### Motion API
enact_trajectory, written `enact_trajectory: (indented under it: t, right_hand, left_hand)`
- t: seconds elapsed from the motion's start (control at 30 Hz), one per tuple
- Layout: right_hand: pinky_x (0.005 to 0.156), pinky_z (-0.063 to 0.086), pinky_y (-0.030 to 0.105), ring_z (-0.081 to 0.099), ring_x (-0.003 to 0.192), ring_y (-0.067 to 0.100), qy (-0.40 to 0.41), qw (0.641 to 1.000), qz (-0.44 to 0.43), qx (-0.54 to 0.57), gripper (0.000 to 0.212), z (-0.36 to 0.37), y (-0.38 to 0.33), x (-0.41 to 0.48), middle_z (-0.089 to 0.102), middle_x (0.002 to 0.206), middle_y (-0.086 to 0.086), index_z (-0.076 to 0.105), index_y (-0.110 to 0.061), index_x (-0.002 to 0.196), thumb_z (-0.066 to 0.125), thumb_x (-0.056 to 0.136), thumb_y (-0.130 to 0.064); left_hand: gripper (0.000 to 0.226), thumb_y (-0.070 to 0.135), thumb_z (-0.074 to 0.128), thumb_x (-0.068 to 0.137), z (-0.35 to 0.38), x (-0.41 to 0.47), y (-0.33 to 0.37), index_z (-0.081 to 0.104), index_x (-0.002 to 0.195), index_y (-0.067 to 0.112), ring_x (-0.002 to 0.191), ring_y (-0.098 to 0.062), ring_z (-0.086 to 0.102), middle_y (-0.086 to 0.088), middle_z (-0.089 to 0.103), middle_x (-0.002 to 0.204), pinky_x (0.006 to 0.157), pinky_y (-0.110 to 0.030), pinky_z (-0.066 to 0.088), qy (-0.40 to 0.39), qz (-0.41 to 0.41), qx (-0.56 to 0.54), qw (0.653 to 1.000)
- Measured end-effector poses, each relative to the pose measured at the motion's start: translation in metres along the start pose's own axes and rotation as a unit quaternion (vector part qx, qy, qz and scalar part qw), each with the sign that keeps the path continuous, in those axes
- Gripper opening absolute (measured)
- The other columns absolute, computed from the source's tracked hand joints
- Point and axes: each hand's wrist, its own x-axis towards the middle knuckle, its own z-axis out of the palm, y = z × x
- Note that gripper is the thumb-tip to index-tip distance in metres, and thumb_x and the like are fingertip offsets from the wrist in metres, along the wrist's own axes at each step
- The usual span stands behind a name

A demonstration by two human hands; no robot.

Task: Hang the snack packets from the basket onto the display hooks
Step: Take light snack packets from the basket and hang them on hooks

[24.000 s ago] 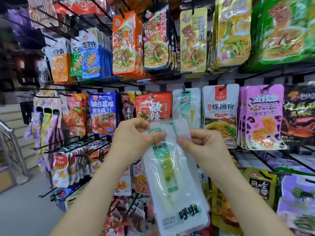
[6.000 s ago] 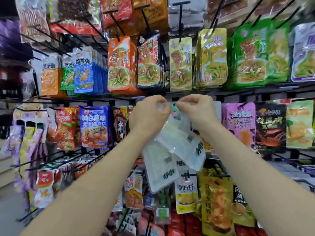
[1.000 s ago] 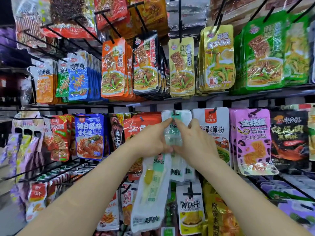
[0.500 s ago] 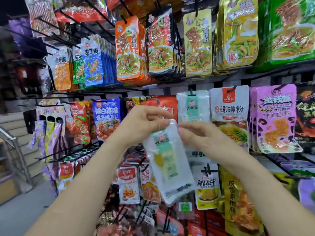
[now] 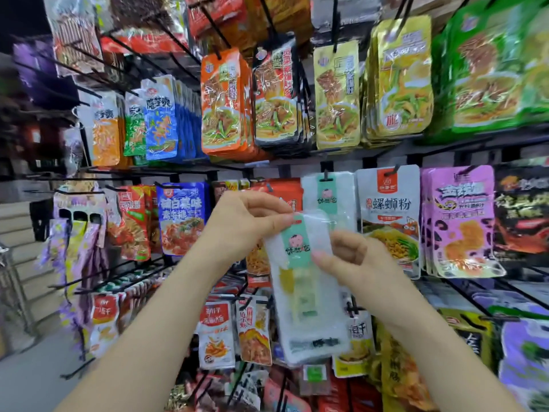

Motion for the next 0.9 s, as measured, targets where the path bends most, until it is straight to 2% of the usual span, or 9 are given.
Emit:
enact_trajectory:
  t: [0.1, 0.17, 0.23, 0.33, 0.47, 0.63, 0.77, 0.83, 0.9]
  right_hand:
    - [0.052, 0.038, 0.012, 0.054, 0.051, -0.001, 0.075, 0.992, -0.085, -0.058, 0.029, -0.012, -0.011, 0.023, 0.060, 0.053, -0.018, 0.058, -0.029, 0.116, 0.066, 0.090, -0.017]
    - [0.045, 0.031, 0.019, 0.039, 0.043, 0.006, 0.101, 0.973, -0.162, -0.127, 0.031, -0.019, -0.022, 0.041, 0.048, 0.047, -0.011, 0.055, -0.029, 0.115, 0.064, 0.091, -0.011]
    - [0.051, 0.039, 0.027, 0.047, 0.051, 0.014, 0.131, 0.950, -0.214, -0.184, 0.026, -0.024, -0.027, 0.058, 0.061, 0.064, -0.008, 0.060, -0.029, 0.104, 0.063, 0.090, -0.008]
    - [0.062, 0.051, 0.029, 0.060, 0.064, 0.006, 0.171, 0.932, -0.228, -0.225, 0.021, -0.030, -0.026, 0.077, 0.070, 0.085, -0.014, 0.071, -0.027, 0.097, 0.062, 0.090, -0.009]
    - [0.068, 0.046, 0.020, 0.057, 0.065, -0.008, 0.181, 0.932, -0.206, -0.235, 0.021, -0.034, -0.018, 0.087, 0.072, 0.093, -0.012, 0.075, -0.020, 0.106, 0.062, 0.091, -0.012]
    - [0.070, 0.046, 0.015, 0.057, 0.065, -0.010, 0.184, 0.930, -0.202, -0.246, 0.022, -0.034, -0.019, 0.089, 0.071, 0.094, -0.013, 0.074, -0.019, 0.109, 0.063, 0.091, -0.012]
    - [0.075, 0.048, 0.016, 0.060, 0.075, -0.005, 0.197, 0.937, -0.179, -0.227, 0.024, -0.036, -0.020, 0.092, 0.072, 0.098, -0.010, 0.074, -0.018, 0.109, 0.063, 0.089, -0.009]
    - [0.082, 0.048, 0.018, 0.064, 0.088, 0.003, 0.201, 0.935, -0.164, -0.243, 0.025, -0.037, -0.014, 0.092, 0.072, 0.104, -0.007, 0.074, -0.018, 0.110, 0.062, 0.090, -0.010]
    - [0.081, 0.044, 0.016, 0.065, 0.097, 0.007, 0.202, 0.928, -0.151, -0.274, 0.025, -0.038, -0.010, 0.091, 0.072, 0.108, -0.007, 0.073, -0.019, 0.112, 0.061, 0.091, -0.012]
  left_hand:
    - [0.012, 0.002, 0.078, 0.075, 0.018, 0.012, 0.010, 0.073, 0.077, 0.013, 0.063, -0.001, 0.064, 0.006, 0.071, 0.069, 0.060, -0.013, 0.047, 0.012, 0.077, 0.028, 0.997]
    - [0.011, 0.002, 0.076, 0.077, 0.029, 0.023, 0.015, 0.073, 0.080, 0.013, 0.064, 0.002, 0.062, 0.008, 0.070, 0.071, 0.062, -0.011, 0.046, 0.048, 0.122, 0.037, 0.991]
    - [0.016, 0.001, 0.073, 0.079, 0.037, 0.034, 0.019, 0.071, 0.081, 0.016, 0.066, 0.004, 0.062, 0.011, 0.069, 0.073, 0.065, -0.012, 0.047, 0.085, 0.156, 0.036, 0.983]
    - [0.016, 0.002, 0.071, 0.081, 0.046, 0.047, 0.019, 0.073, 0.084, 0.018, 0.071, 0.003, 0.064, 0.013, 0.069, 0.077, 0.068, -0.014, 0.048, 0.113, 0.181, 0.061, 0.975]
    - [0.011, 0.011, 0.072, 0.083, 0.049, 0.056, 0.012, 0.077, 0.092, 0.015, 0.075, 0.006, 0.064, 0.012, 0.072, 0.081, 0.069, -0.008, 0.047, 0.133, 0.165, 0.075, 0.974]
    - [0.012, 0.012, 0.071, 0.084, 0.052, 0.061, 0.008, 0.077, 0.095, 0.014, 0.075, 0.009, 0.063, 0.016, 0.069, 0.079, 0.069, -0.006, 0.045, 0.145, 0.152, 0.067, 0.975]
    - [0.011, 0.011, 0.071, 0.084, 0.056, 0.068, 0.008, 0.076, 0.094, 0.012, 0.071, 0.009, 0.061, 0.017, 0.067, 0.077, 0.067, -0.008, 0.046, 0.140, 0.145, 0.057, 0.978]
    - [0.012, 0.011, 0.069, 0.086, 0.059, 0.069, 0.002, 0.076, 0.096, 0.014, 0.072, 0.010, 0.060, 0.020, 0.065, 0.078, 0.069, -0.009, 0.047, 0.131, 0.133, 0.074, 0.980]
    - [0.014, 0.010, 0.067, 0.087, 0.061, 0.069, -0.005, 0.075, 0.097, 0.015, 0.073, 0.010, 0.059, 0.019, 0.065, 0.080, 0.068, -0.007, 0.045, 0.123, 0.123, 0.096, 0.980]
